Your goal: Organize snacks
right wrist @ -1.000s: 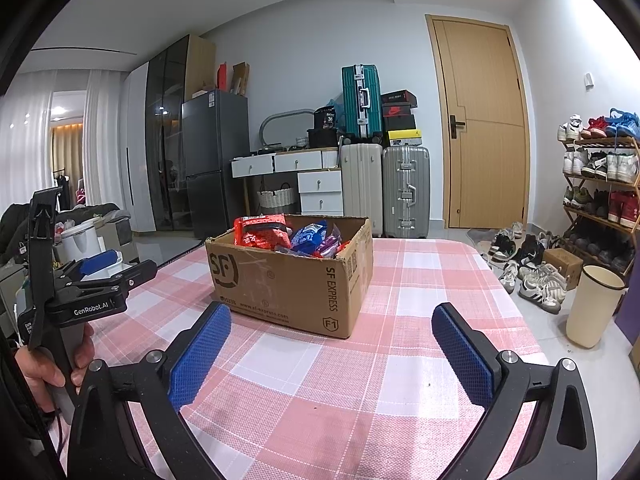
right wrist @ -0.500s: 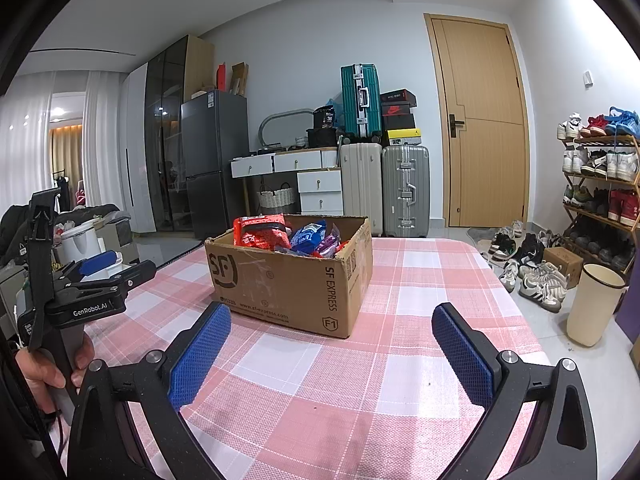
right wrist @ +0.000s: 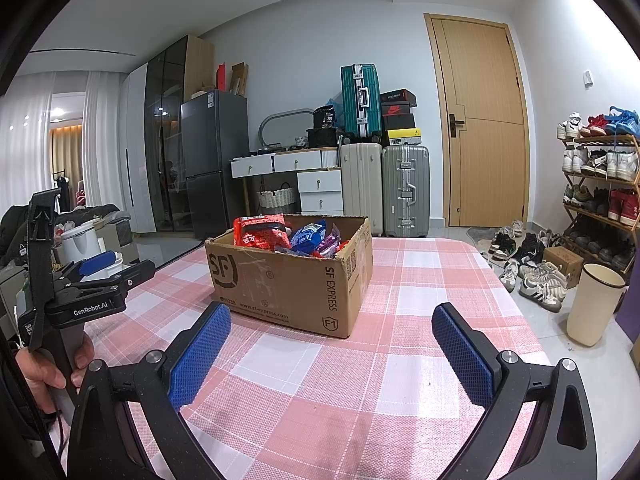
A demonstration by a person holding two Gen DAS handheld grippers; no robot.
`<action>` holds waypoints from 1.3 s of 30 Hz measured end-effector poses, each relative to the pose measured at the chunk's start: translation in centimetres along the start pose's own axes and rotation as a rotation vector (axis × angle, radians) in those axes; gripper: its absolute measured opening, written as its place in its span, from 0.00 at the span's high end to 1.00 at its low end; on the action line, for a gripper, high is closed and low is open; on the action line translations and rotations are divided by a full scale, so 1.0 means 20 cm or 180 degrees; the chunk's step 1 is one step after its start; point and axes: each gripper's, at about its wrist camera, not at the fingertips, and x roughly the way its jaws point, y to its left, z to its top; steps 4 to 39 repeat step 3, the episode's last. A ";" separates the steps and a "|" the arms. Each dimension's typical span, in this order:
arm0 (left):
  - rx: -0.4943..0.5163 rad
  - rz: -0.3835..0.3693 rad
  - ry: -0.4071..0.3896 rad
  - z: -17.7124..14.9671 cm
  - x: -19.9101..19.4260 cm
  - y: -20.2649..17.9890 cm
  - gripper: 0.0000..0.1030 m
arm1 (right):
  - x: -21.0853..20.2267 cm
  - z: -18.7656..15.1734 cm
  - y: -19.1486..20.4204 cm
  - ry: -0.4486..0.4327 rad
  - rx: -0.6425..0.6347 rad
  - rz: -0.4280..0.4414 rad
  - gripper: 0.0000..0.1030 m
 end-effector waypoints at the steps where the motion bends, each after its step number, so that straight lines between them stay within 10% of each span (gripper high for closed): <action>1: -0.0001 -0.0002 -0.0002 0.00 0.00 0.00 0.01 | 0.00 0.00 0.00 -0.0001 0.0001 0.0000 0.01; 39: -0.0001 -0.0003 0.0005 0.00 0.00 0.00 0.01 | 0.00 0.00 0.00 0.0000 0.0003 0.0000 0.01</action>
